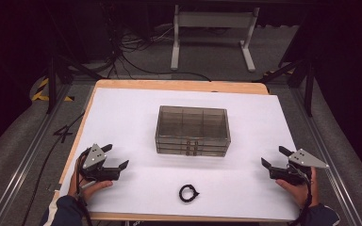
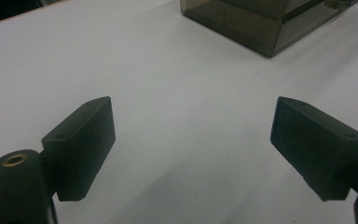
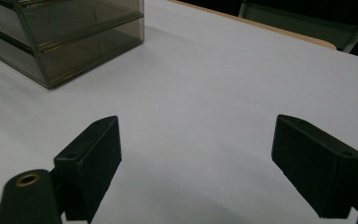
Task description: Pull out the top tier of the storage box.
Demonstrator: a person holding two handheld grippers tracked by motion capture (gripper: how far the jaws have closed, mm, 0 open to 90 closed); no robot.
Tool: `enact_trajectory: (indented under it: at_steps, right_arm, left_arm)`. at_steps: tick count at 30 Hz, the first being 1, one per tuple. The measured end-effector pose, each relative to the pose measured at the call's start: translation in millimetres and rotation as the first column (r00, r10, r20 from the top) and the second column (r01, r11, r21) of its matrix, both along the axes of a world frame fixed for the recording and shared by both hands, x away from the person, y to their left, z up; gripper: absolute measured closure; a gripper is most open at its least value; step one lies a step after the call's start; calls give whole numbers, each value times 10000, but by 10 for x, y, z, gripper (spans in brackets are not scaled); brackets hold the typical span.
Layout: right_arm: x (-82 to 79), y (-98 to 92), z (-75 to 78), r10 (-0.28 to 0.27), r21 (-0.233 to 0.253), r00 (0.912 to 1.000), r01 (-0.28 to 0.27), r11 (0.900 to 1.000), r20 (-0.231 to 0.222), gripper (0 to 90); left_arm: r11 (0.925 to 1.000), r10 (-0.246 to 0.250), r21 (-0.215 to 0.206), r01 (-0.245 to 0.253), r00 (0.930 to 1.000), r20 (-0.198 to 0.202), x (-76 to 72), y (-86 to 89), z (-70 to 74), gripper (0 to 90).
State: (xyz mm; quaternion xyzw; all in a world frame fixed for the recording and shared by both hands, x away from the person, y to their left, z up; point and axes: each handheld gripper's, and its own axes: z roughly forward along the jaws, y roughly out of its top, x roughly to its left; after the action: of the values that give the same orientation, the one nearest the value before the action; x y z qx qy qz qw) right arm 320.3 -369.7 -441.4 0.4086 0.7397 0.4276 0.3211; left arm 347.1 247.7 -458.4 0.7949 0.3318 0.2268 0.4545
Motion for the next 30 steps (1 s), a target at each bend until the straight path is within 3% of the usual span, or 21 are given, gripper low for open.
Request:
enact_trajectory:
  at_steps: [6,12,16,20,23,27,30]
  right_arm:
    - [1,-3,0,7,4,10000,-7,10000,12,202]
    - [1,-2,2,52,-22,10000,-52,10000,-23,239]
    - [11,-15,11,6,131,9999,-5,9999,-109,318]
    - [16,-12,33,127,188,9997,-124,9997,-202,430]
    - [31,6,70,500,191,9986,-497,9986,-168,507]
    - [53,75,166,741,100,9972,-740,9972,-87,611]
    - [65,162,270,1095,43,9940,-1096,9940,54,701]
  left_arm:
    - [10000,-3,-6,3,10000,-1,0,0,0,153]
    - [9993,-40,364,37,10000,80,-11,-41,0,176]
    - [9976,-58,692,49,9999,134,-25,-77,4,198]
    - [9913,-159,1311,140,9998,136,-49,-116,31,192]
    - [9899,-194,1415,124,9986,483,-77,-133,95,192]
    - [9928,-376,1164,291,9967,713,-105,-153,170,195]
    - [9912,-406,1290,284,9948,932,-125,-210,228,242]
